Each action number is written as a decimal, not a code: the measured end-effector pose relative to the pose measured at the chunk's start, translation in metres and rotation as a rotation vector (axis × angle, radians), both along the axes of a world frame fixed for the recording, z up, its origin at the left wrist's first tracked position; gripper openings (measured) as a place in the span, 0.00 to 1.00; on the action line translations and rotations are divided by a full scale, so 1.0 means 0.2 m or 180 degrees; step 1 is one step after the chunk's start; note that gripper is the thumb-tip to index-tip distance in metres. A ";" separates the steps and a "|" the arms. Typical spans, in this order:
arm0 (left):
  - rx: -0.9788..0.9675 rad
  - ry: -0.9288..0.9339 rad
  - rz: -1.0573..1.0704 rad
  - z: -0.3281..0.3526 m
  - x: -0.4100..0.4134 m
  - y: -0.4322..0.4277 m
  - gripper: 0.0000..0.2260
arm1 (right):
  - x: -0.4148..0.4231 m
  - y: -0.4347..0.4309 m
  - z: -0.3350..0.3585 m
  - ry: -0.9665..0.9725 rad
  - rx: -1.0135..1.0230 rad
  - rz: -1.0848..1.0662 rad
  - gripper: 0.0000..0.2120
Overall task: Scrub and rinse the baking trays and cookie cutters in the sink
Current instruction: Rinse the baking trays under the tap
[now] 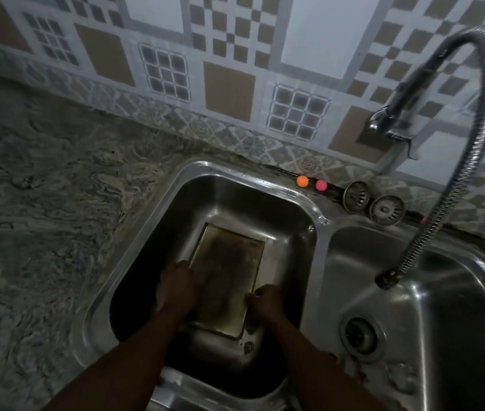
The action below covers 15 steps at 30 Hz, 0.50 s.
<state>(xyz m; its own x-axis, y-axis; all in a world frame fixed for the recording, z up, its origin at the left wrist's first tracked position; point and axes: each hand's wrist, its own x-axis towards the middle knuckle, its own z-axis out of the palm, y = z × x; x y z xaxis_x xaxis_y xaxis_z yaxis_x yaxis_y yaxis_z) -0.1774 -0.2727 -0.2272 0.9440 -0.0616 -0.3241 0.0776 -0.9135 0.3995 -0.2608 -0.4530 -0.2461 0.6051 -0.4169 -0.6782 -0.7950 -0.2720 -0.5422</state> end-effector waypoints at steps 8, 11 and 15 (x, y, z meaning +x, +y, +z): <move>-0.0191 0.0010 0.0211 0.00 0.06 0.05 0.10 | 0.04 0.06 -0.03 -0.0030 -0.0823 0.0178 0.04; -0.0191 0.0024 0.0189 0.01 0.06 0.06 0.10 | 0.03 0.06 0.01 -0.0121 -0.1005 0.0392 0.06; -0.0307 -0.0082 0.0314 0.06 0.05 0.04 0.10 | 0.01 0.06 0.07 -0.0447 -0.0986 0.0392 0.08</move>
